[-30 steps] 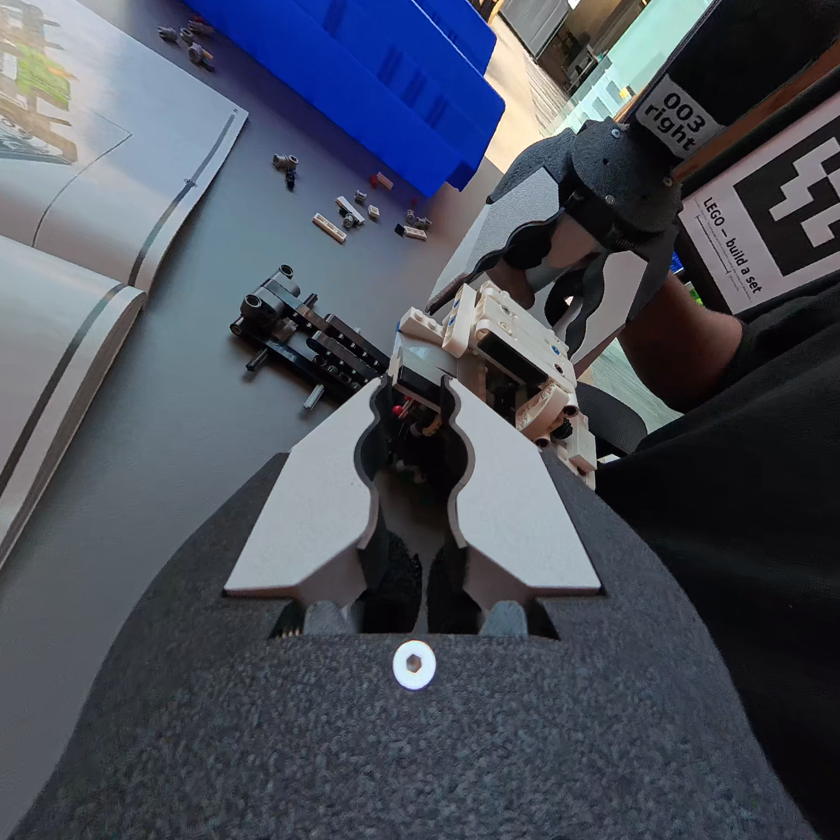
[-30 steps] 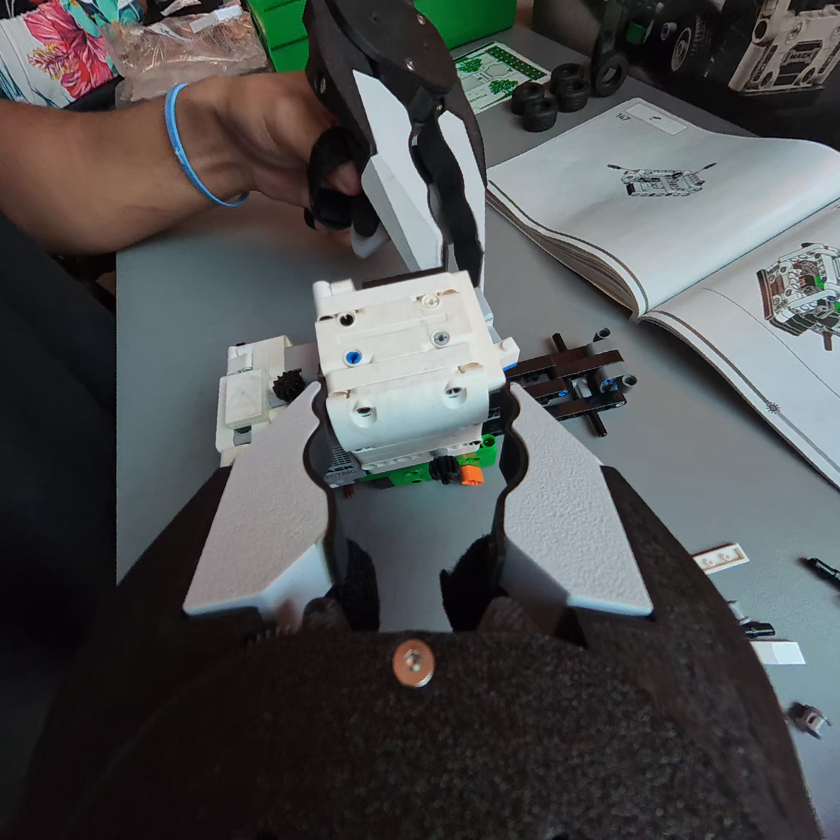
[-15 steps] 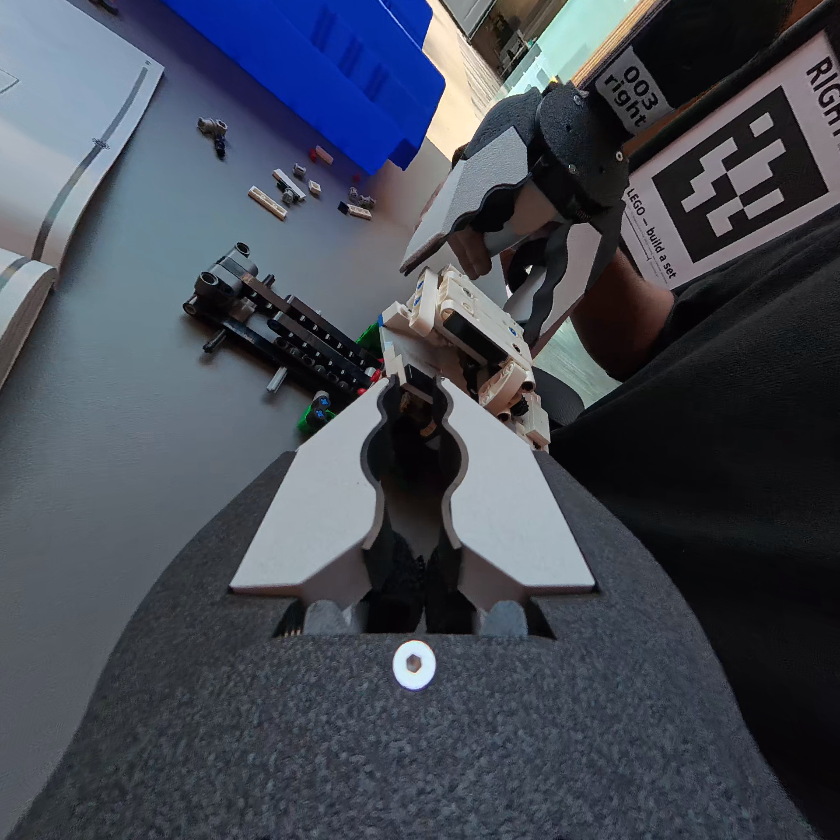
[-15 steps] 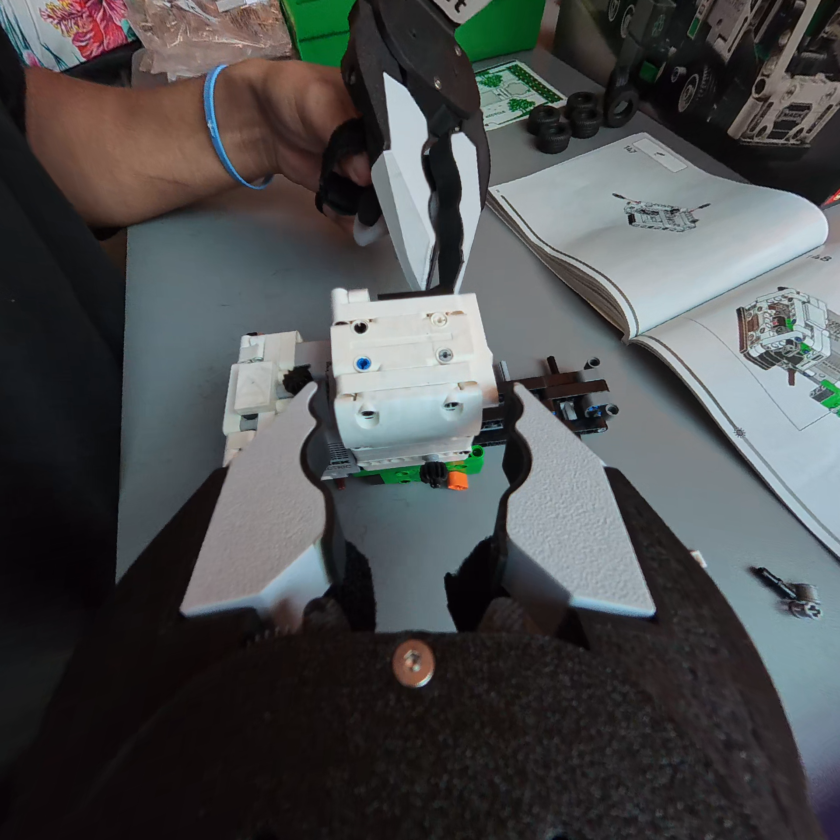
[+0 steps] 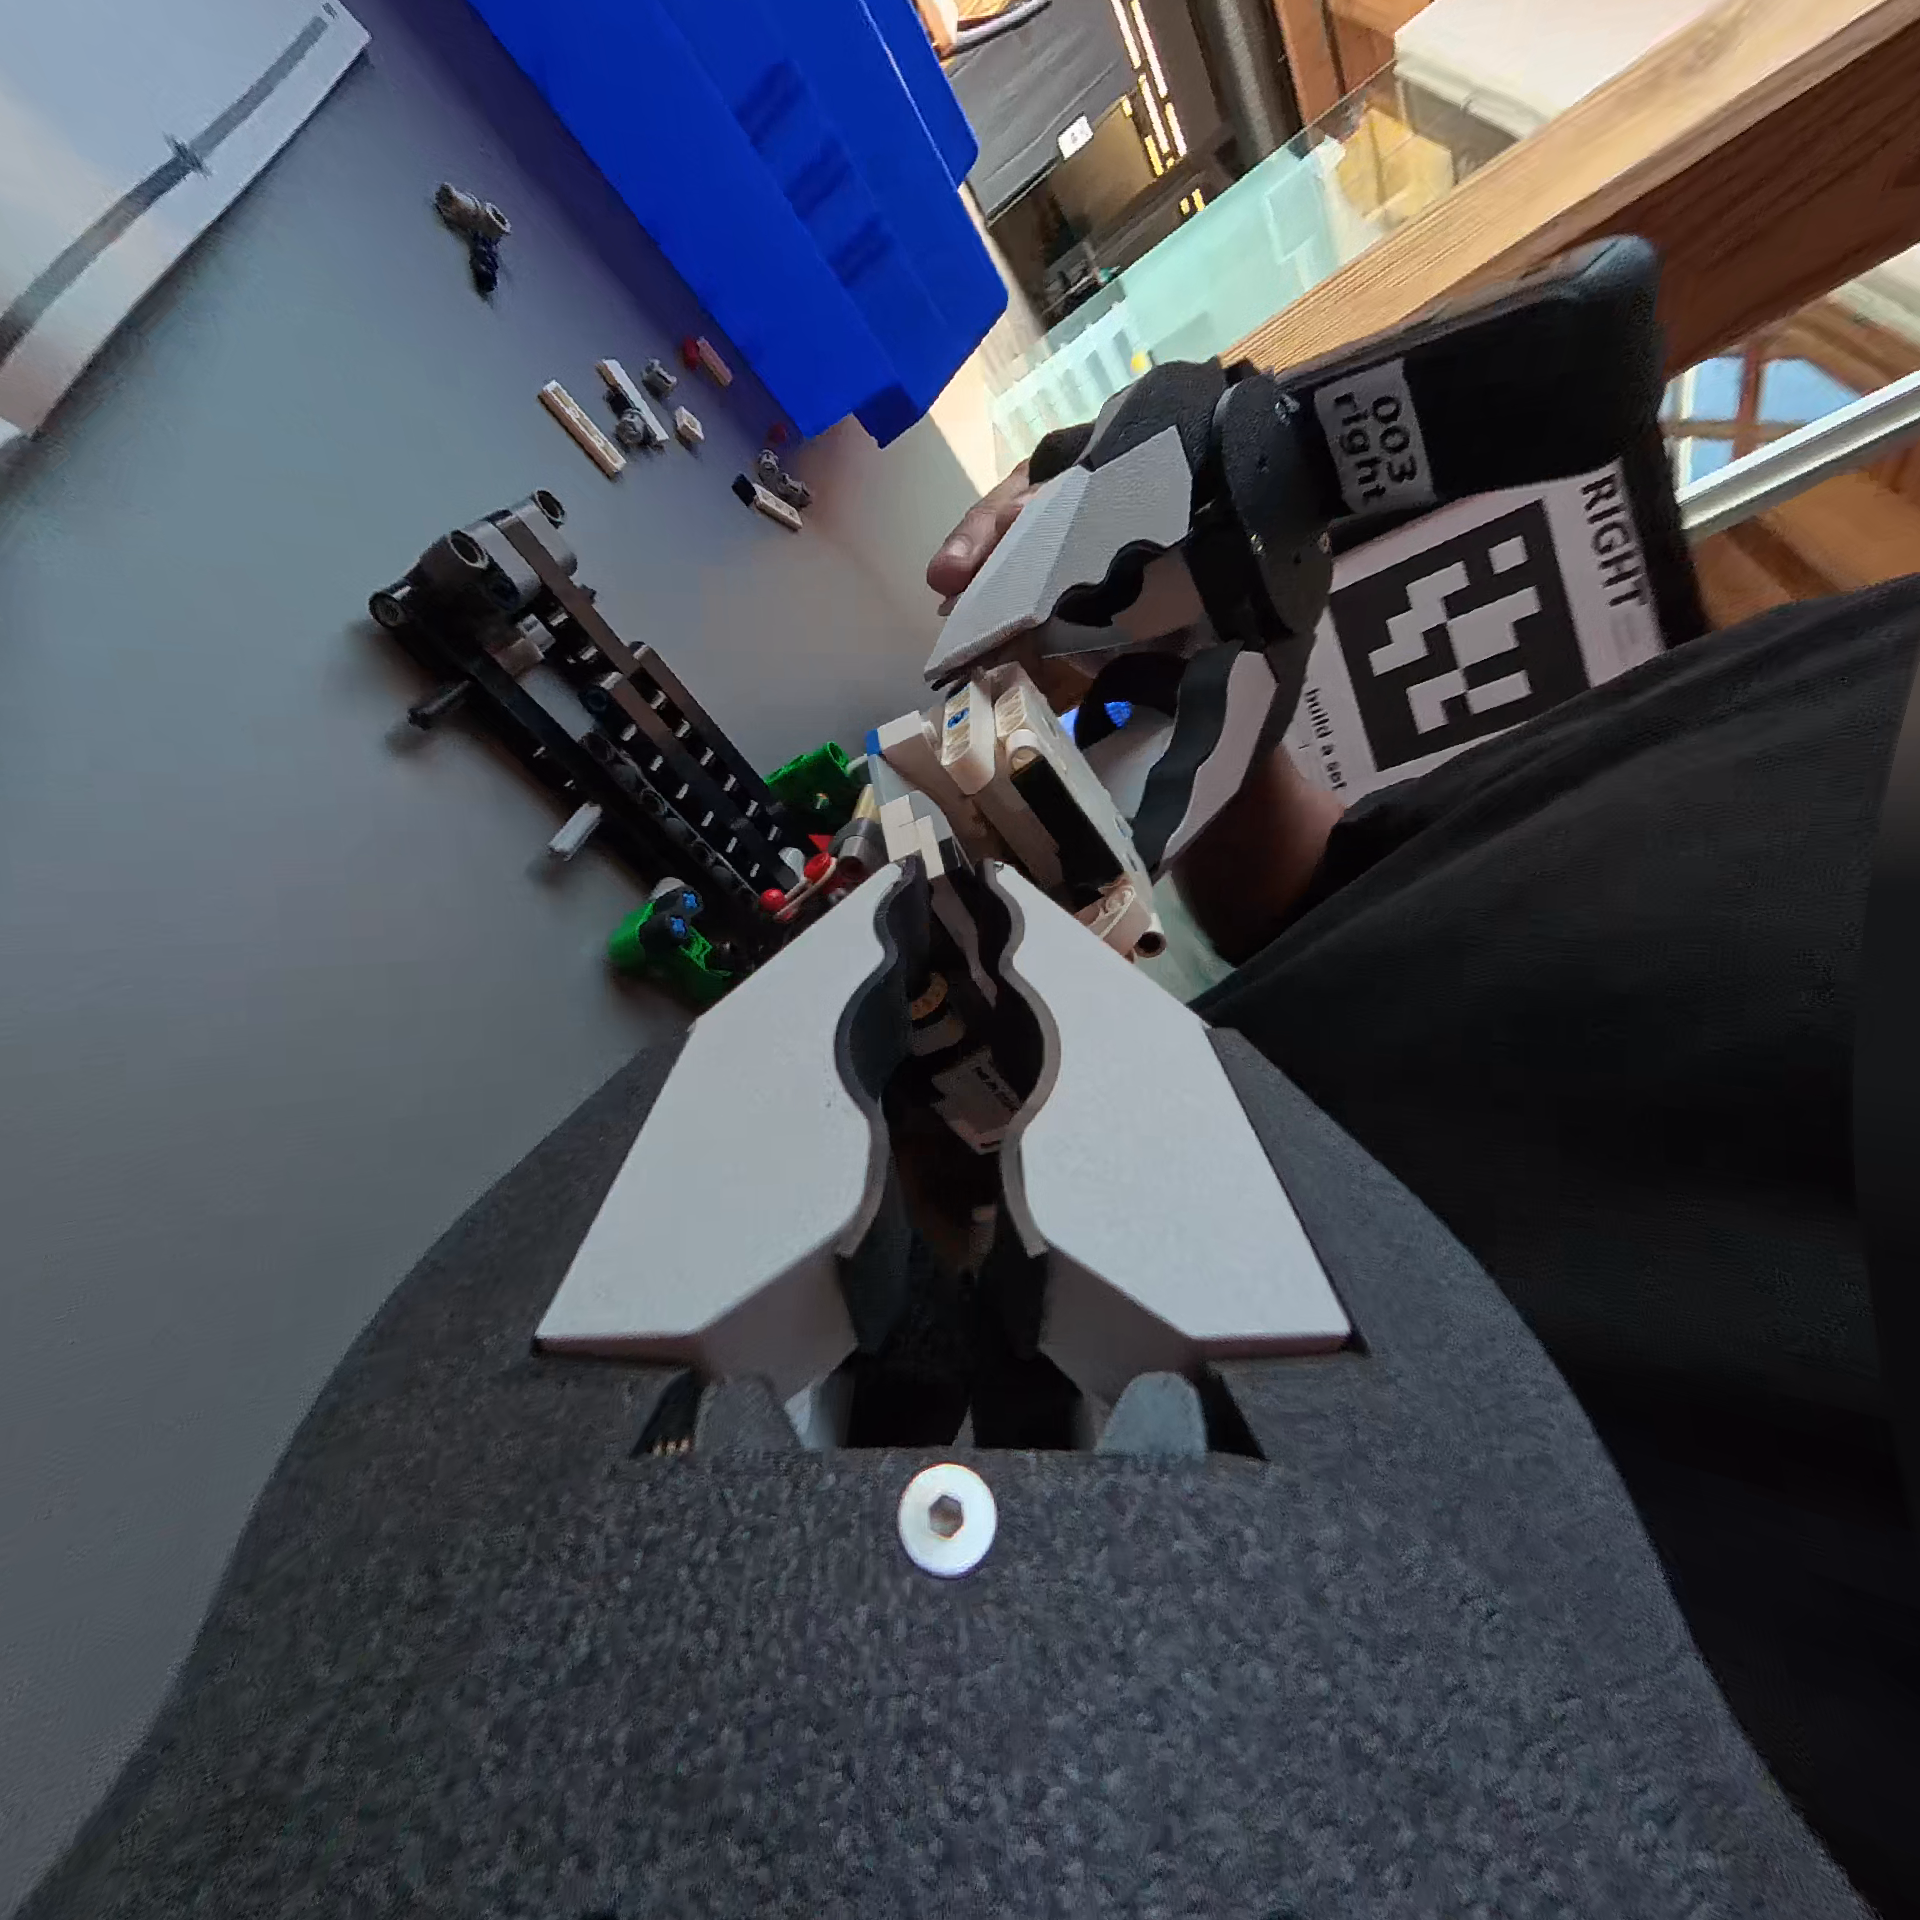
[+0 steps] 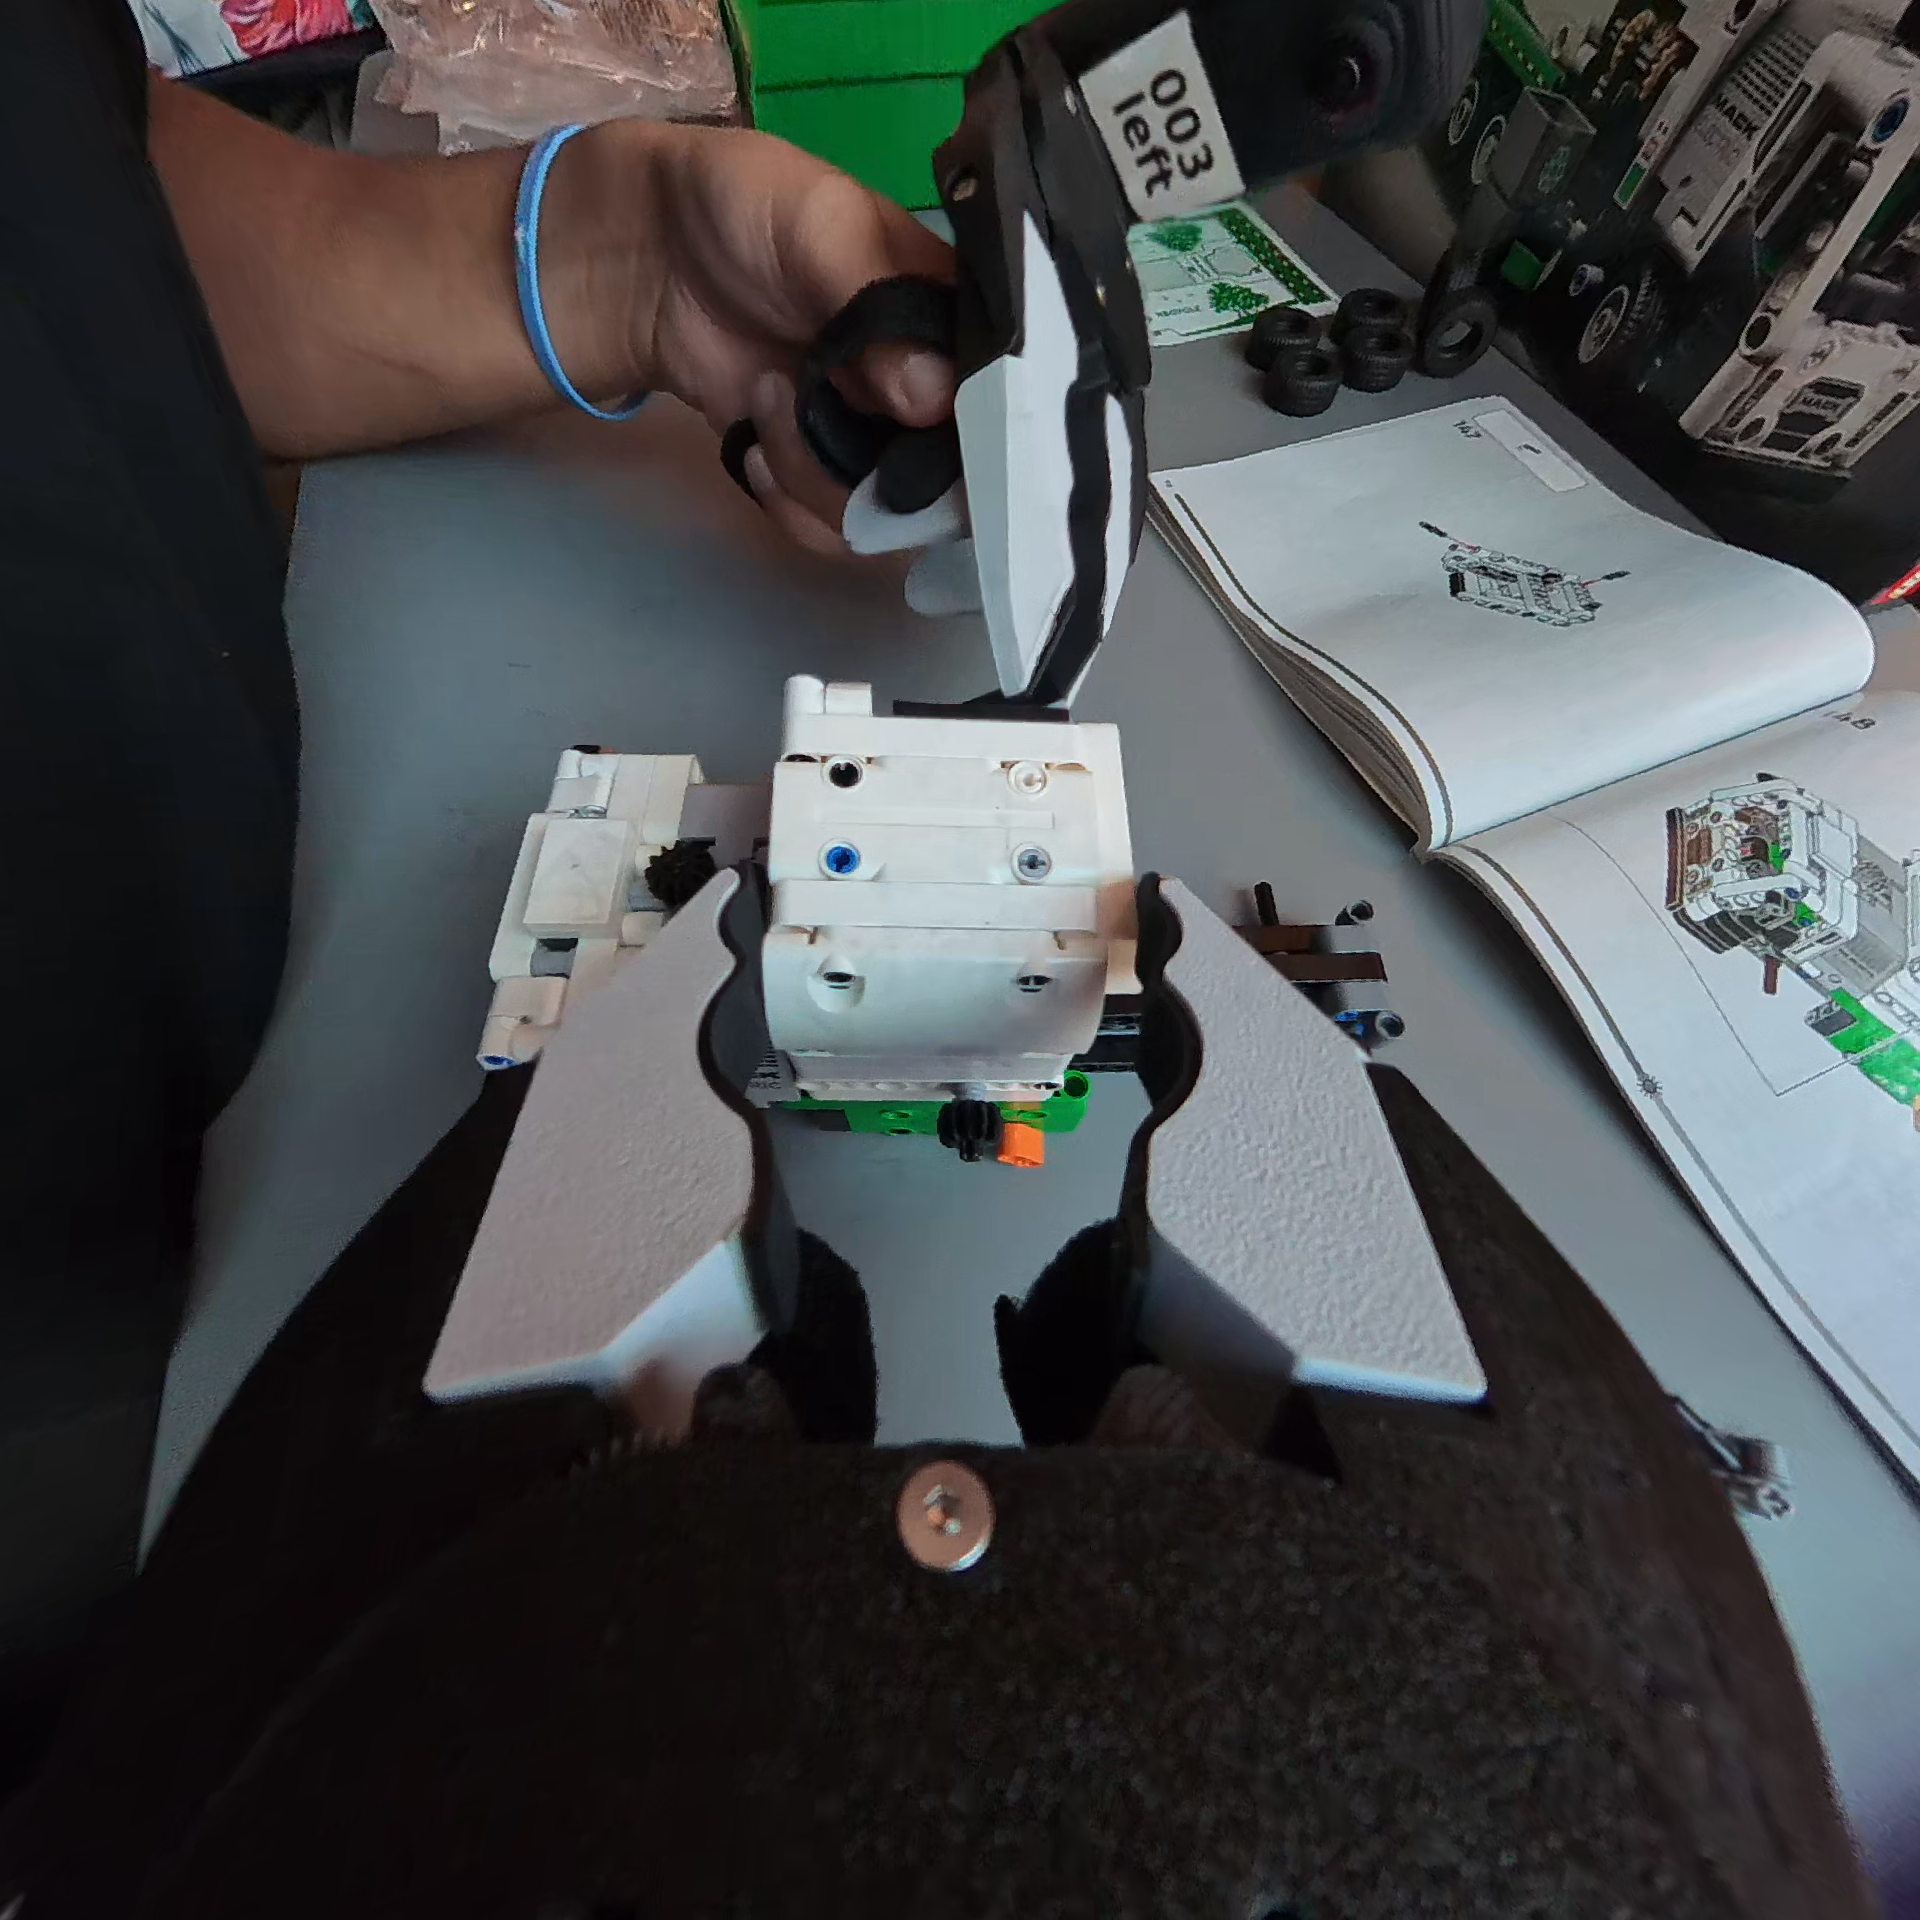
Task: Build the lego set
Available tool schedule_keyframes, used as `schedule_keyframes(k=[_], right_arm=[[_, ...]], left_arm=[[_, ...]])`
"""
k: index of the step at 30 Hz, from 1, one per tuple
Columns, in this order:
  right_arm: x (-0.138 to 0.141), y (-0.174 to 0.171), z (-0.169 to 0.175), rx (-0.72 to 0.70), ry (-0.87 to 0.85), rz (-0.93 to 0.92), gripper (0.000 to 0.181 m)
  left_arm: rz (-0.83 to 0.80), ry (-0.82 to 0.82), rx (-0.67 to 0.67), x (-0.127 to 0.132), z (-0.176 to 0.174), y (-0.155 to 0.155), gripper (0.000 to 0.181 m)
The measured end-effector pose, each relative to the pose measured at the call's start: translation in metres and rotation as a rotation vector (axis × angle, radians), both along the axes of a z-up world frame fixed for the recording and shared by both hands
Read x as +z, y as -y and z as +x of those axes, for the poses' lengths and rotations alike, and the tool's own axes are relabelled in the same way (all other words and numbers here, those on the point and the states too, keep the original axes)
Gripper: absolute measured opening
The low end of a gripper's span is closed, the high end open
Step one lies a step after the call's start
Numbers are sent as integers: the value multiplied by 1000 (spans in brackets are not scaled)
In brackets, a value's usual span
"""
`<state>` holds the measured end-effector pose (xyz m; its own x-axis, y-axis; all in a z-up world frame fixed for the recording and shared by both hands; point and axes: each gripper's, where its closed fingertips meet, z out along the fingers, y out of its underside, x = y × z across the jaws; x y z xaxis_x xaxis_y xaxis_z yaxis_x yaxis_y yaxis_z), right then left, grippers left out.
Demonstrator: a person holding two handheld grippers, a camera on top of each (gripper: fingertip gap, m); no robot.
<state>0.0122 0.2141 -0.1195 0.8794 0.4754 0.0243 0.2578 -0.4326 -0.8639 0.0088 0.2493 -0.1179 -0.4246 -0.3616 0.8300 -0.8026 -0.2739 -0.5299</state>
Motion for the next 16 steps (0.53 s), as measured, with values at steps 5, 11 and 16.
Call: schedule_keyframes(k=[5, 11, 16], right_arm=[[1, -3, -3, 47, -1, 17, 70], [5, 0, -2, 64, -139, 12, 84], [17, 3, 2, 61, -280, 14, 90]], left_arm=[[-160, -107, -26, -1, -5, -4, 5], [-282, -165, -76, 1, -7, -2, 5], [-301, -181, -79, 1, -6, -2, 5]])
